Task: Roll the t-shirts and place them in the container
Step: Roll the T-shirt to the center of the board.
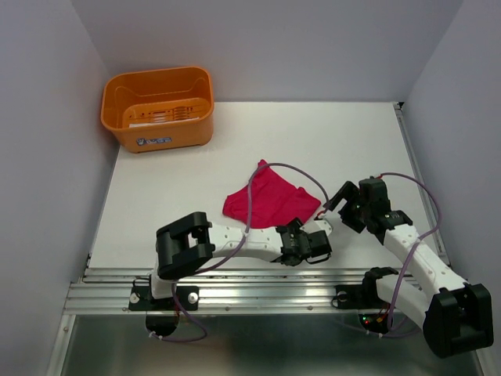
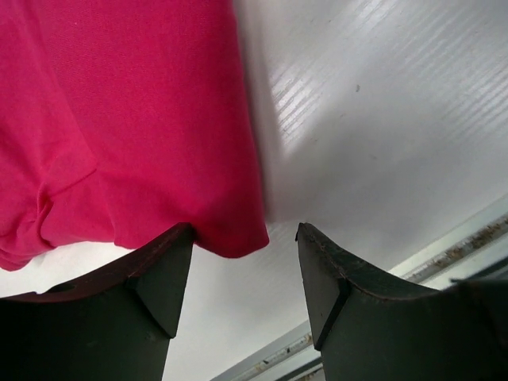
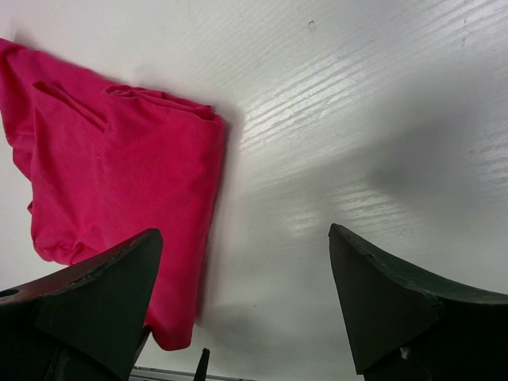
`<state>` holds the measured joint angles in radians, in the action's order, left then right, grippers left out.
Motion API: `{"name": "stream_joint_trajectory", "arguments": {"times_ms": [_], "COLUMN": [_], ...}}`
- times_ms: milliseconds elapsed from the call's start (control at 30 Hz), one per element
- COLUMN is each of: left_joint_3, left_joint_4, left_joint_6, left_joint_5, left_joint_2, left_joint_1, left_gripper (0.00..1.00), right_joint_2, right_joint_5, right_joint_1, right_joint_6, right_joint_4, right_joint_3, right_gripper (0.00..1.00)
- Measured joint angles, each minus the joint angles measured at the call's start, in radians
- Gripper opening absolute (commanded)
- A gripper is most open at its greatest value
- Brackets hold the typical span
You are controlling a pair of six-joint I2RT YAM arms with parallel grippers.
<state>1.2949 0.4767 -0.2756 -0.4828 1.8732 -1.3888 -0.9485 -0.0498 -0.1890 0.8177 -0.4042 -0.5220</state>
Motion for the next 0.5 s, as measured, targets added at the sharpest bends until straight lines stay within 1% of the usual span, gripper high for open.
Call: {"name": "stream_joint_trajectory", "arguments": {"times_ms": [233,400,467,500], "left_joint_3": [0.014,0.032,0.032,0.032], "left_joint_4": [-0.008,-0.015,-0.019,-0.023], "left_joint_6": [0.012,0.016,0.019,0.024], "left_joint_5": [-0.056,-0.095,-0.095,-0.094], "left_joint_2": [0.084,0.111,0.111,0.111], "left_joint_1": [0.001,0.005,0.013,0.02], "left_gripper": [0.57,0.51,0.41,0.29], "right_joint_2": [0.0,0.0,0.0,0.0], "right_joint_5": [-0.005,-0.016,-0.026,-0.03], "right_joint_1": [0.0,0.0,0.0,0.0], "right_joint_6": [0.0,-0.002,-0.003,-0.004], "right_joint_4": [0.0,0.0,0.0,0.0], "right_joint_3": [0.0,0.0,0.0,0.0], "right_gripper": [0.91,0.91,0.91,0.91]}}
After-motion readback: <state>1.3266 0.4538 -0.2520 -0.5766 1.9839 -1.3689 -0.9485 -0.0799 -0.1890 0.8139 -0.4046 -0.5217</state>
